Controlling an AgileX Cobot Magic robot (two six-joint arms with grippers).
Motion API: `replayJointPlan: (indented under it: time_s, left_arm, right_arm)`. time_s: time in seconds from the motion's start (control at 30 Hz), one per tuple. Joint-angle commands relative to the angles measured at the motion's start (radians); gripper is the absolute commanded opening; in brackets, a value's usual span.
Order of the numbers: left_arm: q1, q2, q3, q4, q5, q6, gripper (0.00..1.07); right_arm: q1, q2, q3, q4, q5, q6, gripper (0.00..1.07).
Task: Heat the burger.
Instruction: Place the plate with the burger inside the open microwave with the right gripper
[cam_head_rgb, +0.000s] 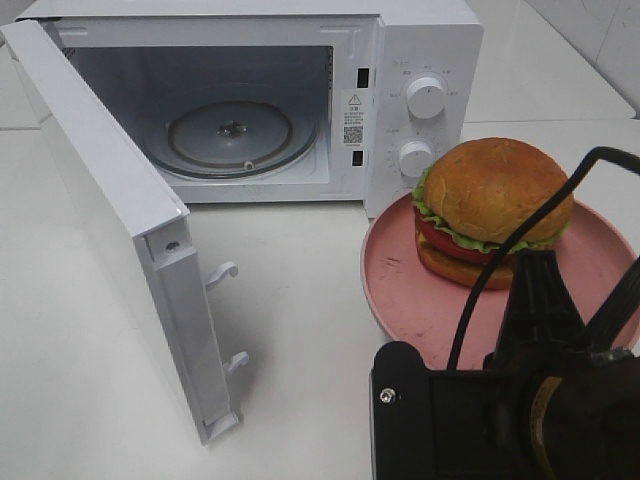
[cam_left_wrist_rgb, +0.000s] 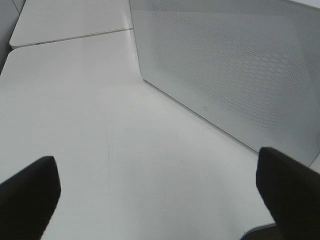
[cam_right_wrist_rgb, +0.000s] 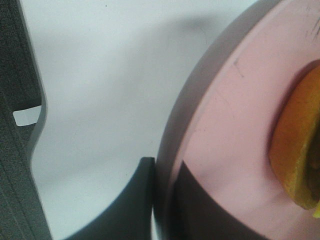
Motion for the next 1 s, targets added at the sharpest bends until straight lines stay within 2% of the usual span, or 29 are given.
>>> replayJointPlan:
  time_s: [0.03, 0.57, 1.0]
  left_arm:
    - [-0.005, -0.016, 0.003, -0.003, 0.0, -0.003, 1.0]
    - [-0.005, -0.016, 0.003, -0.003, 0.0, -0.003, 1.0]
    - [-0.005, -0.016, 0.003, -0.003, 0.0, -0.003, 1.0]
  right_arm:
    - [0.004, -0.005, 0.003, -0.07, -0.007, -0.077, 0.01]
    - [-0.002, -0.005, 0.001, -0.069, -0.042, -0.14, 0.01]
    - [-0.014, -0.09, 0.01, -0.115, -0.148, -0.321, 0.0]
